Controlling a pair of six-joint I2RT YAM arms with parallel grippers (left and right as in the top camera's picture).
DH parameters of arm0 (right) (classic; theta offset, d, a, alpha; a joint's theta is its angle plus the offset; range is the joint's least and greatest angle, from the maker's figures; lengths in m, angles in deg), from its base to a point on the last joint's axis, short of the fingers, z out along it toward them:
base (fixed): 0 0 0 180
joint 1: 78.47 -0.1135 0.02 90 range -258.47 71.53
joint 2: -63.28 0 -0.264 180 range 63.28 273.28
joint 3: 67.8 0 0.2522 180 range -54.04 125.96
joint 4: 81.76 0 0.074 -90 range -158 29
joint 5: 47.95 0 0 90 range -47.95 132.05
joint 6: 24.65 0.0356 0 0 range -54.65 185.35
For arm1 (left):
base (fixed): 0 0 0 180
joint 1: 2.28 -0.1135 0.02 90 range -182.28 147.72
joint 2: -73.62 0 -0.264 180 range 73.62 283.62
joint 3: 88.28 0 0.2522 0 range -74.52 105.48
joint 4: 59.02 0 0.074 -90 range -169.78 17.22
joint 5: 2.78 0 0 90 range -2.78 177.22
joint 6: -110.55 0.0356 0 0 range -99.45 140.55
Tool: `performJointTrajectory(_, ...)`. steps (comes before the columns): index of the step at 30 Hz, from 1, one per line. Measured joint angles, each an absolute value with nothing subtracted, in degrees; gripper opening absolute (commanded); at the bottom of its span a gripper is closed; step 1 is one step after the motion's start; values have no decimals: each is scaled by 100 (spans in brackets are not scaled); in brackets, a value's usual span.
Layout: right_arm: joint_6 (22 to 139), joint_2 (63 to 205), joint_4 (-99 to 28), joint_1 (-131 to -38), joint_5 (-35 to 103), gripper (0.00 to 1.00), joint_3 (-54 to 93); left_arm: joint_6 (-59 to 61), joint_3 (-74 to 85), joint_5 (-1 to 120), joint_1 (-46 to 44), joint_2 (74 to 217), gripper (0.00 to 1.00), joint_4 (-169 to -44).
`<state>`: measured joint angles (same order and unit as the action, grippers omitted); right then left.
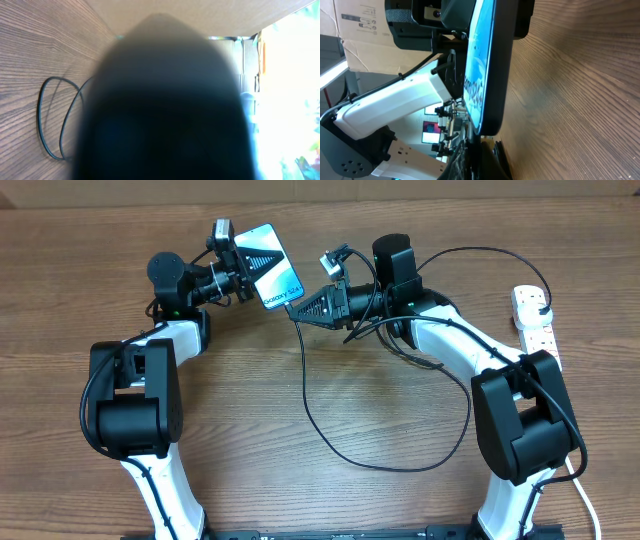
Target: Plug charger to phone and switch on socket
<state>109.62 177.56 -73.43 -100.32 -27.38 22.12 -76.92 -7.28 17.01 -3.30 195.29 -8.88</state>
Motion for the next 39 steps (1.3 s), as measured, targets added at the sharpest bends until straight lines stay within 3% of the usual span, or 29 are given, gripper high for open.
performJointTrajectory(33,11122,17756,-7352,-10032,-2786,4,2190,-7631,-723,1589,-234,19527,4,-888)
performJointTrajectory(34,11120,17756,-7352,-10032,-2788,6,2190,-7633,-723,1589,-234,19527,4,-888)
performJointTrajectory(36,11157,17756,-7361,-10032,-2747,36,2190,-7633,-723,1546,-234,19527,5,-888)
performJointTrajectory(39,11093,17756,-7470,-10017,-2544,46,2192,-7631,-725,1176,-103,19527,5,-886)
